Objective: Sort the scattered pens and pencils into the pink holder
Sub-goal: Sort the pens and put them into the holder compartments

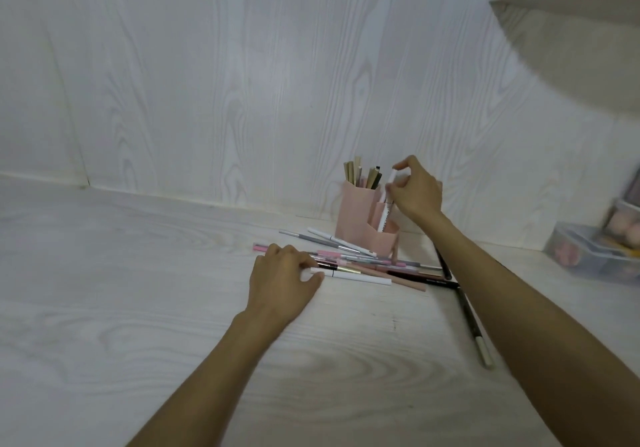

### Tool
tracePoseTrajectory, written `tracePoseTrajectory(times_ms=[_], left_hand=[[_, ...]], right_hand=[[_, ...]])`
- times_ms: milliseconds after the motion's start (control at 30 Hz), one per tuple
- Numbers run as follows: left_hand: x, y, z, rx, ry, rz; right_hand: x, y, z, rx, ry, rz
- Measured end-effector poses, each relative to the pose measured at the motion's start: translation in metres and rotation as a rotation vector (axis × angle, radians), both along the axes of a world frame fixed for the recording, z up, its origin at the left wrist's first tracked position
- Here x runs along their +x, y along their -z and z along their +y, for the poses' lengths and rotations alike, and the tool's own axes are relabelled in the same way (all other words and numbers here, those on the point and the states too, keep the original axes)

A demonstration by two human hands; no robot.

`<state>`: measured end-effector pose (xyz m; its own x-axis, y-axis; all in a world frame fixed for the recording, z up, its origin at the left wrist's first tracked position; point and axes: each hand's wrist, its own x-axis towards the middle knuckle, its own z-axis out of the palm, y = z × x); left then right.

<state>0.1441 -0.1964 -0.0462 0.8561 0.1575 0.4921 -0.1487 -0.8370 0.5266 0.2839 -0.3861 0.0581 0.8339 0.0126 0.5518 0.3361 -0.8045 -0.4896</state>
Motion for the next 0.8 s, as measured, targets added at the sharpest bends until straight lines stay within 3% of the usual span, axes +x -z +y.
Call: tracePoseTrajectory(times_ms=[100, 400, 533, 633, 733, 800], left_hand=[[-0.001, -0.001, -0.001, -0.04, 0.022, -0.012], [-0.006, -0.004, 0.002, -0.011, 0.198, 0.088], [-0.008, -0.005, 0.002, -0.061, 0.295, 0.136], [-0.011, -0.009, -0.003, -0.141, 0.33, 0.112], [-0.018, -0.017, -0.011, -0.214, 0.364, 0.071], [-0.02, -0.019, -0.01, -0.248, 0.359, 0.067]], right_hand=[[-0.006, 0.0, -0.005, 0.054, -0.061, 0.058], [-0.021, -0.011, -0.022, -0.305, -0.11, 0.103], [-0.078, 0.001, -0.02, -0.126, -0.219, -0.096], [-0.113, 0.026, -0.012, -0.346, -0.463, 0.133], [-0.126, 0.051, -0.011, -0.612, -0.505, 0.208], [-0.128, 0.055, -0.013, -0.658, -0.51, 0.218]])
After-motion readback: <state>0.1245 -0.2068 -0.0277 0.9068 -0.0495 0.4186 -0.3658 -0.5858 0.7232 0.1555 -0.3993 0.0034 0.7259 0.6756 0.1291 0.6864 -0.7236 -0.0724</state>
